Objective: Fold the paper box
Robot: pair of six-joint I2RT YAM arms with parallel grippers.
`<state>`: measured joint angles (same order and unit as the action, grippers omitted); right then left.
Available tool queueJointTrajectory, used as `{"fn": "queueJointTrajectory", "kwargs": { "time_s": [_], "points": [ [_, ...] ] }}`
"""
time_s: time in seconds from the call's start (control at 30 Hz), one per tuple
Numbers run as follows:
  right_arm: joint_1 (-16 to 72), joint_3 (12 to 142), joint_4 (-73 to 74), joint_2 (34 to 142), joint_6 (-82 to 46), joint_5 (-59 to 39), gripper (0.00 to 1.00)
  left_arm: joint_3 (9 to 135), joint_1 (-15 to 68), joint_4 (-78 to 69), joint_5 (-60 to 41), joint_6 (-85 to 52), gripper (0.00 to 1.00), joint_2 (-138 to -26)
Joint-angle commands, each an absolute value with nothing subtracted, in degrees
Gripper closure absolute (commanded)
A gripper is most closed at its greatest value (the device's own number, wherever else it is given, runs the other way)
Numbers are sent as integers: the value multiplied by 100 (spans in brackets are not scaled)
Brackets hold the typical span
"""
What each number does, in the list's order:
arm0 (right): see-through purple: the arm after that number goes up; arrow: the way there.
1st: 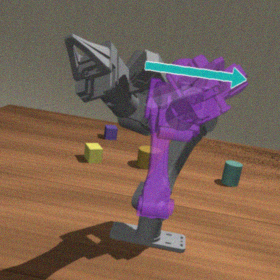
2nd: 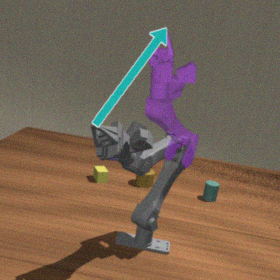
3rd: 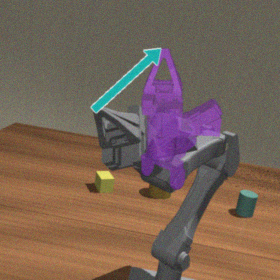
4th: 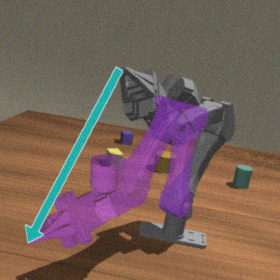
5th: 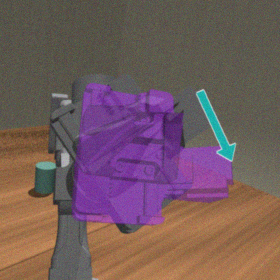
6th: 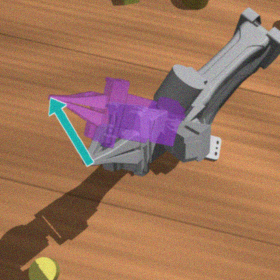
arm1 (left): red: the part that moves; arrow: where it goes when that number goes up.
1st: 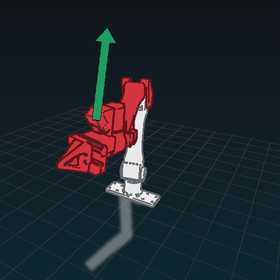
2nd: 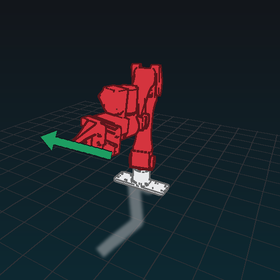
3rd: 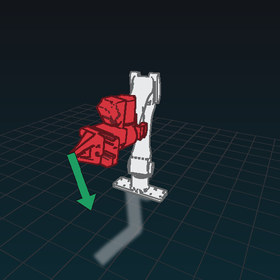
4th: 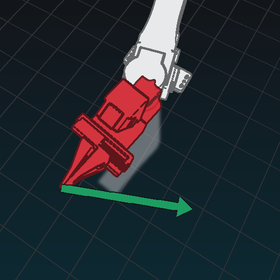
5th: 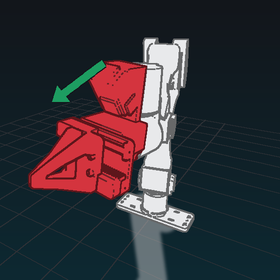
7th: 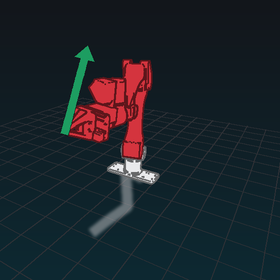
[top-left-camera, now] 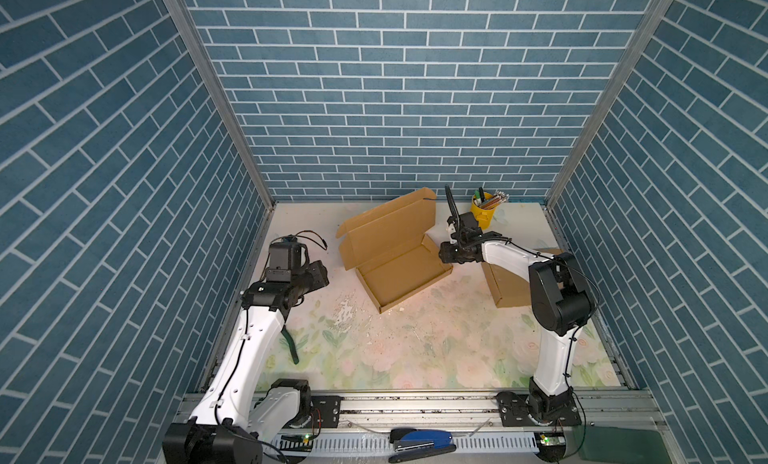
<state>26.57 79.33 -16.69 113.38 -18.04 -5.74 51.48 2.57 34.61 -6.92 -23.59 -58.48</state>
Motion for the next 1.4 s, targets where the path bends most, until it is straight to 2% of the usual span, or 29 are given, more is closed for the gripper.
{"fn": "queueJointTrajectory", "kwargs": {
  "time_s": [0.0, 0.2, 0.37, 0.43, 0.57, 0.7, 0.87, 1.17, 1.37],
  "points": [
    [2681, 8014, -1597, 11294, -1925, -577, 64, 4978, 47, 3380, -779, -2305, 41, -5736],
    [2699, 7155, -1457, 10736, -2242, -536, 78, 4793, -228, 3091, -1028, -2177, 43, -5687],
    [2781, 6414, -1485, 10126, -2475, -468, 81, 4883, -237, 2904, -1289, -1929, 47, -5962],
    [2788, 6197, -1514, 9831, -2531, -734, 77, 4950, -237, 2832, -1316, -1747, 47, -6002],
    [2620, 6329, -1933, 9171, -2174, -1199, 57, 5154, -237, 2772, -1431, -1334, 45, -6016],
    [1946, 6910, -2387, 8704, -1605, -1865, 48, 5465, -158, 2732, -1698, -877, 39, -6290],
    [1320, 7463, -2014, 8839, -741, -2557, 44, 5818, 8, 2290, -2143, -258, 35, -6965],
    [1257, 8863, -2007, 10160, 1101, -3173, 37, 6414, 26, 2150, -3271, 776, 32, -8134],
    [1172, 9505, -2132, 10849, 1525, -3699, 35, 6381, 56, 1957, -3661, 972, 30, -8398]
  ]
}}
